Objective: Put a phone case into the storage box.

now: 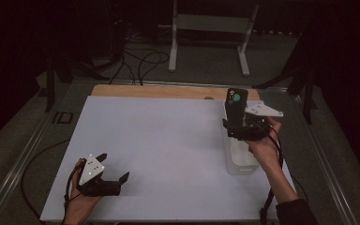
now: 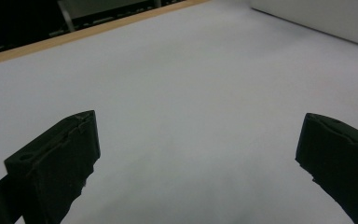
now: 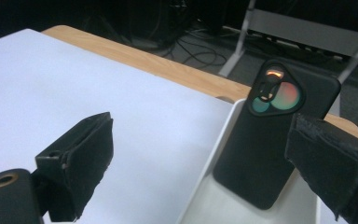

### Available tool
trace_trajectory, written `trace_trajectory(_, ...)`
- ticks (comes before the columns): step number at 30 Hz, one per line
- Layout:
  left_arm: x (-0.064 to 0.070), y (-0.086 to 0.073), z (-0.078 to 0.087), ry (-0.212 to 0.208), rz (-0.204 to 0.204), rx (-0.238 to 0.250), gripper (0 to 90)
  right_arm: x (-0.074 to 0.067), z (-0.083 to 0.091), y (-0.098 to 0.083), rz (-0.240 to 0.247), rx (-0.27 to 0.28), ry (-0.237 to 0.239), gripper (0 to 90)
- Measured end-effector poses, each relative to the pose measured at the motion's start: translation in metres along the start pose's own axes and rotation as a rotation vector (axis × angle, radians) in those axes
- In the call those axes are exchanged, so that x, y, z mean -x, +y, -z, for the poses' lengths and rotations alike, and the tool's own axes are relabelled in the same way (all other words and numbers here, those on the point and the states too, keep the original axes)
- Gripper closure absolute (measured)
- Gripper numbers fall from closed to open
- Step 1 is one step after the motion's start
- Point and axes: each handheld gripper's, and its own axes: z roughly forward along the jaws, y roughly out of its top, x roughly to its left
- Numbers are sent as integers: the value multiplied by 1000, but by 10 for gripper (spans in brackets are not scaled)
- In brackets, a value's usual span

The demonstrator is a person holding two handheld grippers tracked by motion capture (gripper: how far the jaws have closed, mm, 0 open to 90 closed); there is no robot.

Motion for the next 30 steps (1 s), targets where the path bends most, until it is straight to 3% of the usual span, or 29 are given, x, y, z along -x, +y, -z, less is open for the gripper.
trace_trajectory(6, -1, 1, 2, 8, 4, 13, 1, -6, 14, -8, -7, 30, 27, 78)
trace_trajectory(8, -1, 2, 4, 22, 9, 35, 1, -11, 23, -17, -25, 49, 47, 78)
trace_trajectory(17, -3, 3, 9, 40, 14, 59, 1, -23, 42, -45, -7, 80, 73, 78)
trace_trajectory(25, -6, 5, 14, 57, 24, 89, 1, -36, 49, -75, -6, 102, 107, 78)
trace_trajectory(30, -7, 4, 14, 61, 28, 93, 1, -39, 50, -91, -16, 102, 92, 78)
